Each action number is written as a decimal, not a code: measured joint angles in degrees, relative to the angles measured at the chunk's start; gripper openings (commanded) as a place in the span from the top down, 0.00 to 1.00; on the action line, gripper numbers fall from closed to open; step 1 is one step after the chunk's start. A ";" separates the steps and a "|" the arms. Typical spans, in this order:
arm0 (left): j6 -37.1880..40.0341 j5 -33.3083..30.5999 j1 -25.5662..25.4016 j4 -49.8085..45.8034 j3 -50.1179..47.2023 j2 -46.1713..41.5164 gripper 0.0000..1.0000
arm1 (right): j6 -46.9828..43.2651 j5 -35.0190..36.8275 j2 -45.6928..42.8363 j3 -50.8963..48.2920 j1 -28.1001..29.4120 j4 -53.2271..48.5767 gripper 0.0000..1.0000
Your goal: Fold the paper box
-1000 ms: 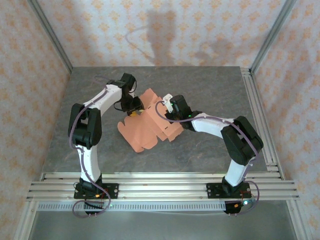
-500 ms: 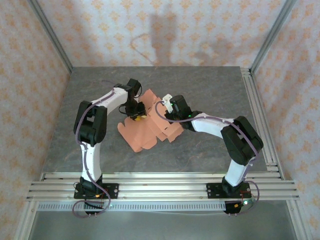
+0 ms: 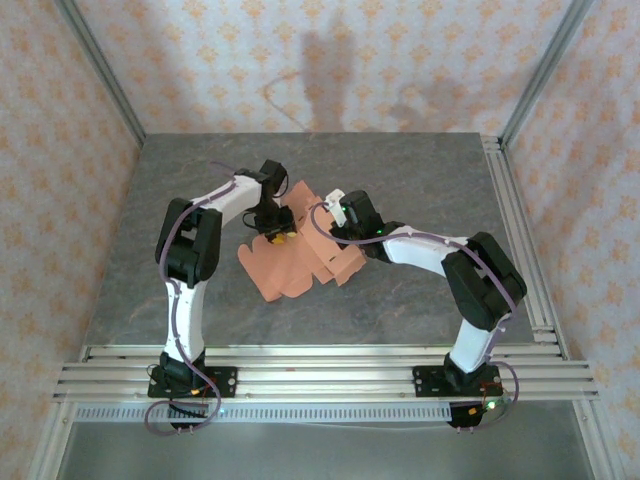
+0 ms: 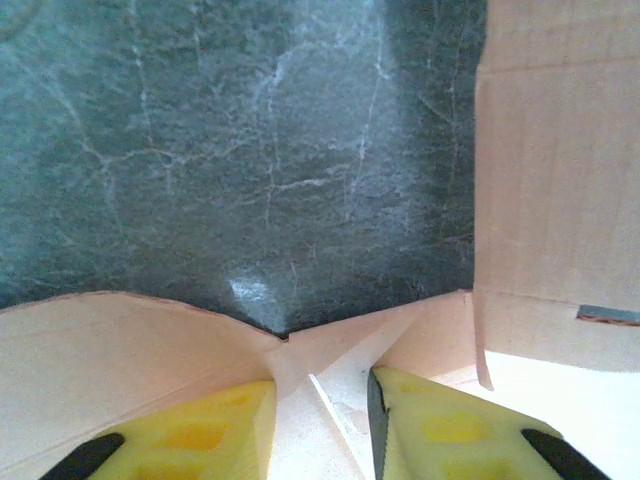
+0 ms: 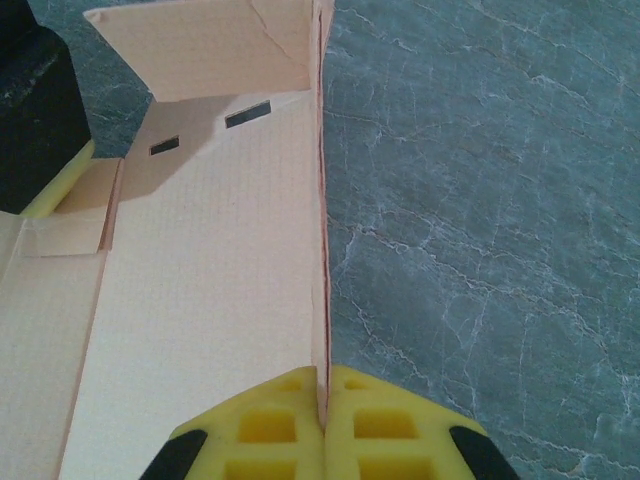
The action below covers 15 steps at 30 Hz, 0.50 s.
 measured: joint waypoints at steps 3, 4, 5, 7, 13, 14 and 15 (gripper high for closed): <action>-0.94 -1.03 0.00 0.24 -1.99 -3.13 0.54 | -0.13 0.22 0.07 0.79 0.00 -1.57 1.00; -1.16 -1.73 0.00 0.17 -2.56 -4.72 0.51 | -0.13 0.22 0.15 1.51 -0.02 -2.49 1.00; -1.18 -2.56 0.00 0.02 -2.84 -6.19 0.49 | -0.11 0.17 0.37 2.45 -0.04 -3.48 1.00; -1.27 -5.18 0.00 -0.11 -2.95 -10.03 0.43 | 0.20 -0.39 0.90 4.61 -0.28 -5.51 1.00; 1.14 -12.66 0.00 0.48 -4.07 -20.94 0.17 | 3.58 -4.37 4.13 11.47 -3.30 -13.99 1.00; 1.99 -13.62 0.00 0.96 -4.55 -22.12 0.14 | 3.98 -4.52 4.70 12.41 -3.69 -15.67 1.00; 2.78 -14.86 0.00 1.62 -5.27 -23.30 0.10 | 4.28 -4.72 5.27 13.44 -4.20 -17.77 1.00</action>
